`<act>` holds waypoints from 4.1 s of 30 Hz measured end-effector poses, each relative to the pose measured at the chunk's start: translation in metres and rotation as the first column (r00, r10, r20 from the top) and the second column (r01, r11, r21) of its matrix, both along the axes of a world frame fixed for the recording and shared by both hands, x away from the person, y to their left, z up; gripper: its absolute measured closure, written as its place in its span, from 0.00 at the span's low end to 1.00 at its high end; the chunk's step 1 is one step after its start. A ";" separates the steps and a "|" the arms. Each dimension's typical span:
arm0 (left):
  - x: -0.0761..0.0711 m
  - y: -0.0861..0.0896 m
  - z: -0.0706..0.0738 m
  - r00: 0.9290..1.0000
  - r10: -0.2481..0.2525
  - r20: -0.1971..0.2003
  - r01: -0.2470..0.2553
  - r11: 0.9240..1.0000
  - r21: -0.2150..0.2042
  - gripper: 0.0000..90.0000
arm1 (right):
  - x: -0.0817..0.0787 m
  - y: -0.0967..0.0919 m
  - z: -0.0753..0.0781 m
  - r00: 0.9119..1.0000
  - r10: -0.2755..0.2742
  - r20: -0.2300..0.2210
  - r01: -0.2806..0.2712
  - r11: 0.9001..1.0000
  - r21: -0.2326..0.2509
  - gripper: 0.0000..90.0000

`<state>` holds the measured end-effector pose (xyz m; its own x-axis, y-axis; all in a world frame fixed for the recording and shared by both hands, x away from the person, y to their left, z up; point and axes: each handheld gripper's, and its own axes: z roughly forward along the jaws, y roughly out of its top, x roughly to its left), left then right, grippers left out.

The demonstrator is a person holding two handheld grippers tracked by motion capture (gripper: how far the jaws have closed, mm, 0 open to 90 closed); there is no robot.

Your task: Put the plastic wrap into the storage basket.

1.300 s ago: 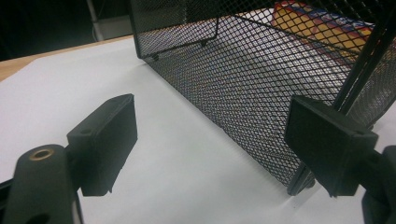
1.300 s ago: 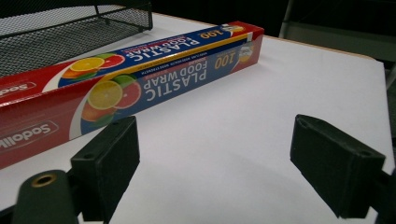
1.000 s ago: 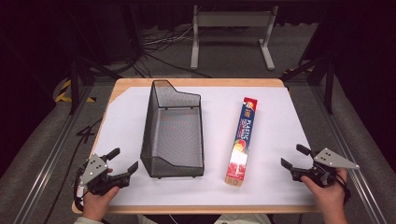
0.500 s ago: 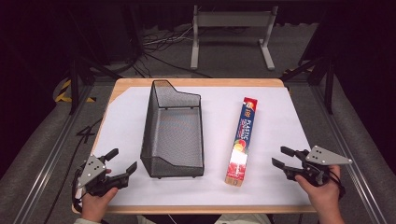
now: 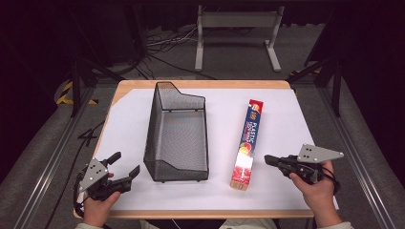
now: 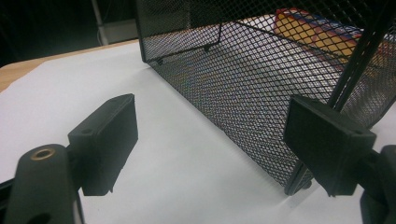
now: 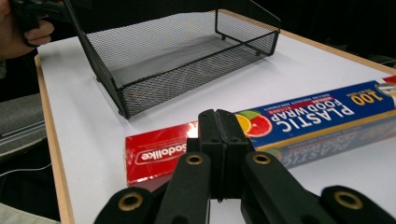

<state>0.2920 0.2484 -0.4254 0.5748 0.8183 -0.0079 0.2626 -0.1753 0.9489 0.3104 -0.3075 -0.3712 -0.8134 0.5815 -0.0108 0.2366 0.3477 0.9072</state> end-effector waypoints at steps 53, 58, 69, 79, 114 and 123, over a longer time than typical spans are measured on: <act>0.001 -0.001 -0.002 1.000 0.001 -0.014 -0.001 1.000 0.015 0.21 | 0.037 0.129 -0.027 0.952 0.103 -0.288 -0.213 0.899 -0.383 1.00; 0.000 0.000 -0.001 1.000 0.000 -0.012 0.000 1.000 0.017 0.21 | 0.034 0.132 -0.025 0.955 0.087 -0.283 -0.204 0.885 -0.418 1.00; 0.000 0.001 -0.001 1.000 0.001 -0.011 -0.001 1.000 0.005 0.21 | 0.029 0.114 -0.020 0.935 0.044 -0.352 -0.210 0.868 -0.451 1.00; 0.001 -0.002 0.000 1.000 -0.009 -0.008 0.009 1.000 0.003 0.21 | 0.020 0.093 -0.015 0.927 -0.035 -0.373 -0.165 0.856 -0.490 1.00; 0.006 -0.005 0.001 1.000 -0.017 -0.002 0.017 1.000 -0.001 0.21 | 0.007 -0.001 0.014 0.948 -0.132 -0.291 0.062 0.969 -0.240 0.81; 0.006 -0.005 0.000 1.000 -0.013 0.000 0.013 1.000 -0.007 0.21 | 0.003 -0.010 0.021 0.977 -0.211 -0.029 0.213 0.971 0.112 0.31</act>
<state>0.2975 0.2439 -0.4250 0.5851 0.8108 -0.0138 0.2601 -0.1715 0.9502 0.3136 -0.3173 -0.3499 -0.6707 0.7376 0.0782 0.3098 0.1827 0.9331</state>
